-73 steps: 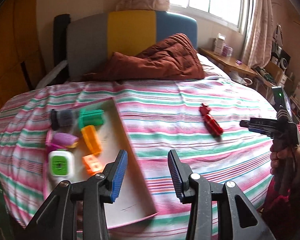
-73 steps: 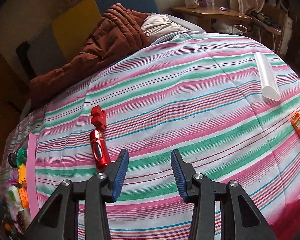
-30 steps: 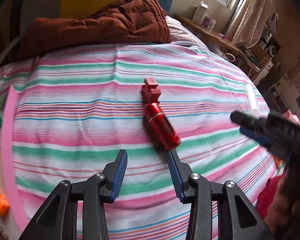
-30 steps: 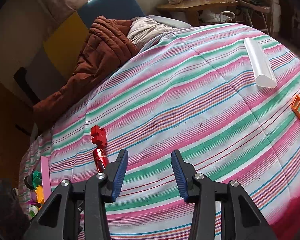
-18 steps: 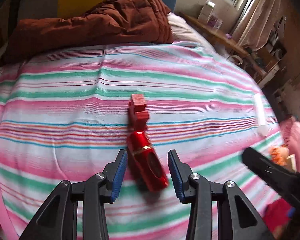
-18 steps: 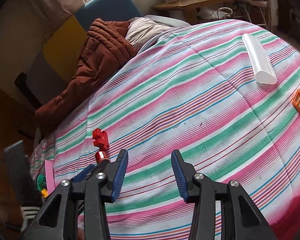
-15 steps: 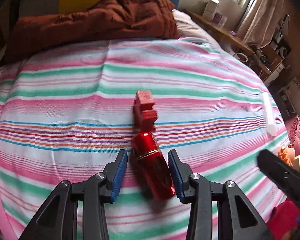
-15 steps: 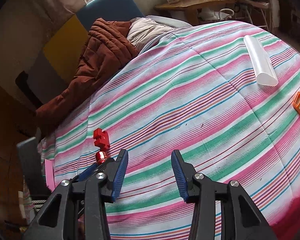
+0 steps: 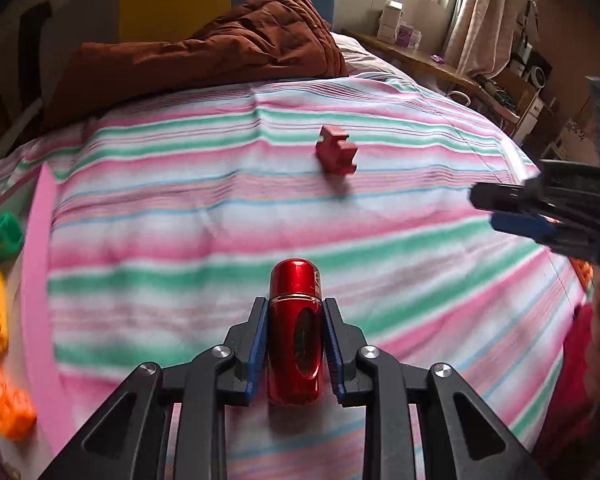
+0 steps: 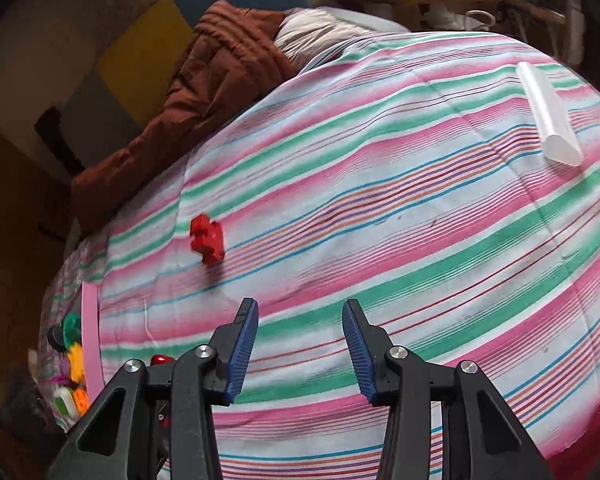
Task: Organize rigid objects
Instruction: 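Lift the red flashlight toward the tray while the right tool grasps the red block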
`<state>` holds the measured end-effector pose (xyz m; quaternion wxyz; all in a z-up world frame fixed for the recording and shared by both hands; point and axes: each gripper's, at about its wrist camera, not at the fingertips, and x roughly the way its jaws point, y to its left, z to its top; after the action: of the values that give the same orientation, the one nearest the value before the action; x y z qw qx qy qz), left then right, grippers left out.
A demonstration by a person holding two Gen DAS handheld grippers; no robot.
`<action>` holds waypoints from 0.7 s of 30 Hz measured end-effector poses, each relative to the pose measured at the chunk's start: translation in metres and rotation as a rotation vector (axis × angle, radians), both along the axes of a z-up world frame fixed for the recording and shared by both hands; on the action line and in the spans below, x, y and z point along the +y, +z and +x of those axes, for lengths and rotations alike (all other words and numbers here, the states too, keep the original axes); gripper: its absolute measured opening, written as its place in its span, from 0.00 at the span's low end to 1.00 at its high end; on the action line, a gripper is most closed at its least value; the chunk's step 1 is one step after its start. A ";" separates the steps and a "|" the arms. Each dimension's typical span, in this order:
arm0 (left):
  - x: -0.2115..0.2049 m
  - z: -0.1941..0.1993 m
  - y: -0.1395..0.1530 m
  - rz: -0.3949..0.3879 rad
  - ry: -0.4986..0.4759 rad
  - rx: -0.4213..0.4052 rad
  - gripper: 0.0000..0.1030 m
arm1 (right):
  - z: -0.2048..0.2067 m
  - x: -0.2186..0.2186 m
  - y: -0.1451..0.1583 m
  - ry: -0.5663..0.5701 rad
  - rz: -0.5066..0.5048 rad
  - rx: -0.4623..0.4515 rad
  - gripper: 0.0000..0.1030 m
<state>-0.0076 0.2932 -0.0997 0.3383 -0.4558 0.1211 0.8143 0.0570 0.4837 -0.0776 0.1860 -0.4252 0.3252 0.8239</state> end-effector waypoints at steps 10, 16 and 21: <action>-0.010 0.003 -0.005 0.034 -0.003 0.040 0.25 | -0.084 -0.035 0.007 0.227 0.036 0.002 0.44; -0.014 0.005 -0.006 0.051 0.003 0.057 0.25 | -0.154 -0.031 -0.017 0.270 0.106 -0.123 0.31; -0.019 0.002 -0.006 0.075 0.004 0.047 0.25 | -0.129 -0.038 -0.028 0.340 0.139 -0.154 0.15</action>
<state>-0.0056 0.2744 -0.1062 0.3506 -0.4237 0.0973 0.8295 -0.0724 0.4454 -0.1053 0.0975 -0.5220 0.1759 0.8289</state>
